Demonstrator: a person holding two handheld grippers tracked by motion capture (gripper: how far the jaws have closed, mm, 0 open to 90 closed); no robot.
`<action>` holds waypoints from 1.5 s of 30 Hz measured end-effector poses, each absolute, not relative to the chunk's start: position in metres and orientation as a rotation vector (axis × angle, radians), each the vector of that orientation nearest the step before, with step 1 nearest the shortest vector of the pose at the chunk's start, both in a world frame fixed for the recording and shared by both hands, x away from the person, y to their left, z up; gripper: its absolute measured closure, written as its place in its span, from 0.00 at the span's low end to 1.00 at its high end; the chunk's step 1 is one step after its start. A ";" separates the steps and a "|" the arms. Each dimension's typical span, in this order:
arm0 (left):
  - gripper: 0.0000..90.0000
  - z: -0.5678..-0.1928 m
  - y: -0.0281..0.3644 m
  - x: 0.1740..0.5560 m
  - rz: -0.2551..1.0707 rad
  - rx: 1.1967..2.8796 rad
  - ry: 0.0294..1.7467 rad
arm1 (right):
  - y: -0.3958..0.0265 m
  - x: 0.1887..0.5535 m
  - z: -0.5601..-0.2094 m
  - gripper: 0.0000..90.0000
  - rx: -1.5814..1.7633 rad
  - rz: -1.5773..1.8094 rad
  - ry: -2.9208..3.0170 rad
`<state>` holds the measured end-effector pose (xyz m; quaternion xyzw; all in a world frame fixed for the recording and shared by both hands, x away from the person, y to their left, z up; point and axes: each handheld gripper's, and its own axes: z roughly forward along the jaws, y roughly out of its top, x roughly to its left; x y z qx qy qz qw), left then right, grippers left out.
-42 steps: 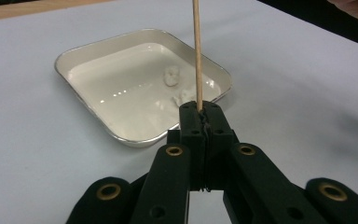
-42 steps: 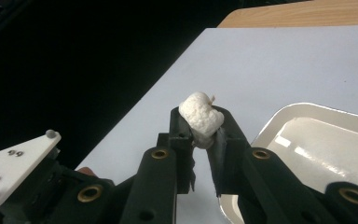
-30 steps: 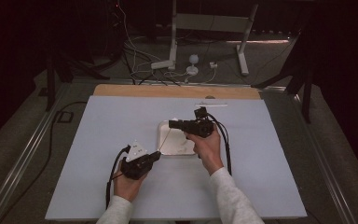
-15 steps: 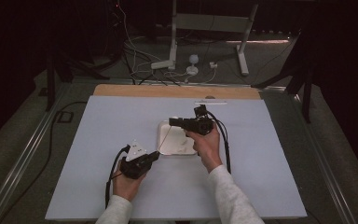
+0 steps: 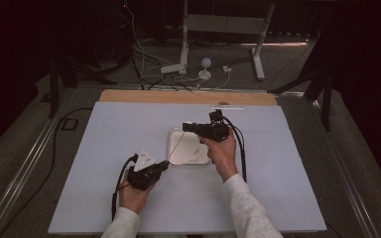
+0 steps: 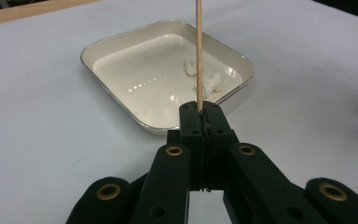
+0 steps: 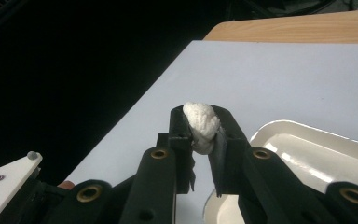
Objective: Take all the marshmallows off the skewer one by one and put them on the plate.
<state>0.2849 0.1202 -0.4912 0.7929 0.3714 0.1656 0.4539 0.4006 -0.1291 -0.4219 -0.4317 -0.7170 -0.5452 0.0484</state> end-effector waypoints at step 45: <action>1.00 -0.498 0.114 0.296 0.384 1.966 0.979 | -0.147 0.397 -0.461 0.55 -1.367 -1.461 -2.256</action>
